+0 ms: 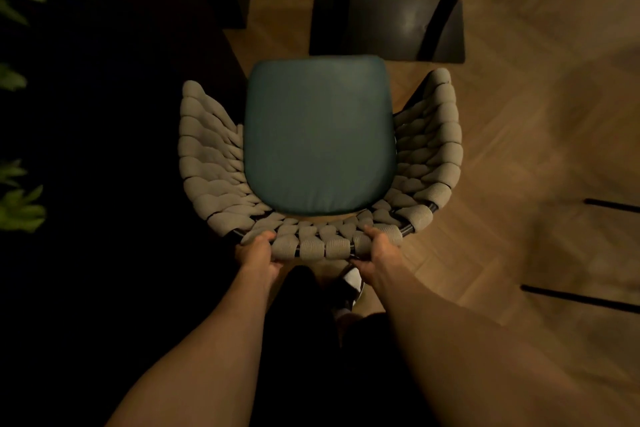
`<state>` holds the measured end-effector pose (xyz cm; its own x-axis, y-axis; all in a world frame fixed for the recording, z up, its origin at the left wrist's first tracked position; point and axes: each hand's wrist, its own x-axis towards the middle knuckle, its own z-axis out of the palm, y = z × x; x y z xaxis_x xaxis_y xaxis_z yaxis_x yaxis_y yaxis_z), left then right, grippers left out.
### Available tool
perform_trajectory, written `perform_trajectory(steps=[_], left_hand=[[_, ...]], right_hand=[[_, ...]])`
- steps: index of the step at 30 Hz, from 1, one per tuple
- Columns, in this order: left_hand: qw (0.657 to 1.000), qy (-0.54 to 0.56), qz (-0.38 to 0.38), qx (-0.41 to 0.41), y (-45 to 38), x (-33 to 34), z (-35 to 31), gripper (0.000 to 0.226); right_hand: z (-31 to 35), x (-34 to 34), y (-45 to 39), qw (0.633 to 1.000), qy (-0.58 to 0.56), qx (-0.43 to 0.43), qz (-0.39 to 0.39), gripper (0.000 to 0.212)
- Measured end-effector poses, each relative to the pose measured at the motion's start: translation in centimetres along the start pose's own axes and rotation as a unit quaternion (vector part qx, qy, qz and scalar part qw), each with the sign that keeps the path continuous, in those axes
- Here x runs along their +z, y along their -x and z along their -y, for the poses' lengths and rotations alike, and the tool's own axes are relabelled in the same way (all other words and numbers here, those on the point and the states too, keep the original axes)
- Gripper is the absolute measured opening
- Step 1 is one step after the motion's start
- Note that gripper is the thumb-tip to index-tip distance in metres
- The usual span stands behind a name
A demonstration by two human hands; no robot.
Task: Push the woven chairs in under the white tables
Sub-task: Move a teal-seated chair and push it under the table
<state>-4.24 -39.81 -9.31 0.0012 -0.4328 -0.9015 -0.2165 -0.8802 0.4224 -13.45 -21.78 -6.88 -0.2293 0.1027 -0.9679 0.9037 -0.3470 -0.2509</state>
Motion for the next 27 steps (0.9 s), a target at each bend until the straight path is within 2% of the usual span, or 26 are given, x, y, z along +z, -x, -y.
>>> perform_trajectory(steps=[2, 8, 18, 20, 24, 27], left_hand=[[1.0, -0.002, 0.003, 0.0, -0.3, 2.0, -1.8, 0.063], [1.0, -0.018, 0.005, -0.004, -3.9, 8.0, -7.0, 0.071], [0.999, -0.051, 0.007, 0.006, -4.1, 17.4, -16.5, 0.068], [0.999, -0.054, 0.01, 0.003, -4.8, 18.7, -17.7, 0.068], [0.999, -0.048, 0.009, 0.002, -4.8, 20.9, -18.7, 0.064], [0.999, -0.055, 0.0, 0.003, -4.6, 21.9, -18.9, 0.064]], right_hand=[[1.8, 1.7, 0.1, 1.0, 0.005, -0.012, 0.009, 0.04], [6.6, 7.6, -1.3, 1.0, 0.008, -0.013, 0.027, 0.046], [13.2, 17.6, -3.0, 0.998, -0.018, 0.003, 0.064, 0.016], [14.3, 19.0, -3.3, 0.998, -0.021, 0.006, 0.065, 0.015], [16.2, 21.0, -3.7, 0.999, -0.02, -0.002, 0.044, 0.028], [17.1, 21.4, -4.0, 0.999, -0.025, 0.002, 0.043, 0.014]])
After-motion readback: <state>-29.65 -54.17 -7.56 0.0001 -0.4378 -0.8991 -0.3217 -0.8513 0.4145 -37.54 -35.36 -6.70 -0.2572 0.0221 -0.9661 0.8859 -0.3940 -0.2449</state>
